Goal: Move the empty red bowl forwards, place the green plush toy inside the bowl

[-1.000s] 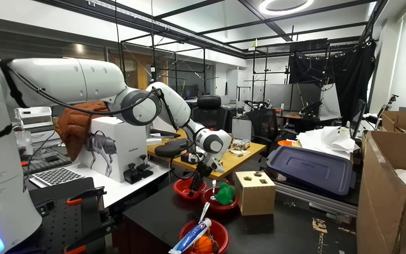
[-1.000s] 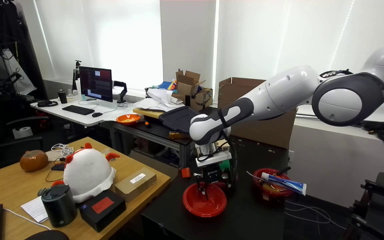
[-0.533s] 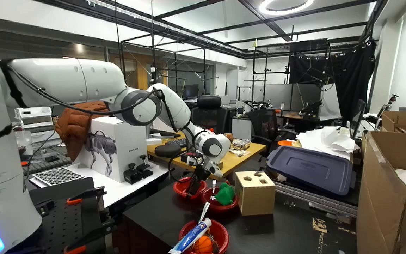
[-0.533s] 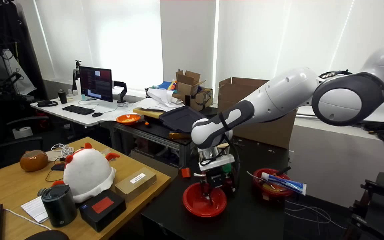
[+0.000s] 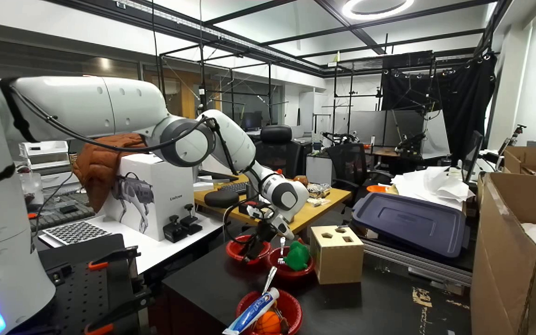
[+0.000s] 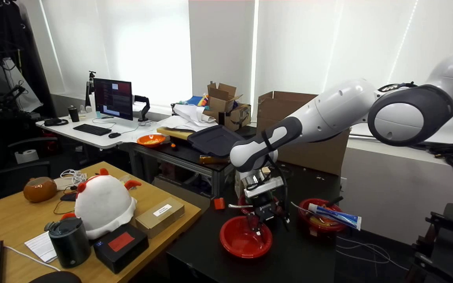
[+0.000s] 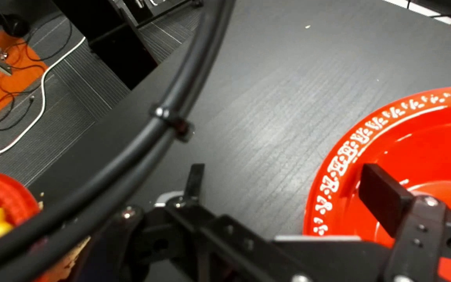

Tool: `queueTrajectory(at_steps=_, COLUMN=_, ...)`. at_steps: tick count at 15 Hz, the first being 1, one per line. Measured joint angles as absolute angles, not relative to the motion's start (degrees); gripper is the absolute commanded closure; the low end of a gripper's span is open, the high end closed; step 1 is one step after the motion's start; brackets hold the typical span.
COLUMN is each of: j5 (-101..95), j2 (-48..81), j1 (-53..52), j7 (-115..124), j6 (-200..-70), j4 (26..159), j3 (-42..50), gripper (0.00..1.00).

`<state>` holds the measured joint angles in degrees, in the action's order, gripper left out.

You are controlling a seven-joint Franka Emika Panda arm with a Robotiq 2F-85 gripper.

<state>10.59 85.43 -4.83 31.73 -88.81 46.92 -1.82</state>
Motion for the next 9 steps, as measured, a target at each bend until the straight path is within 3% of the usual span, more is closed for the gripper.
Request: queueTrajectory(at_steps=9, j5=9.57, j2=85.44, j1=-4.18, j7=23.83, j6=-79.26, j4=47.04, j3=-1.53, gripper=0.0)
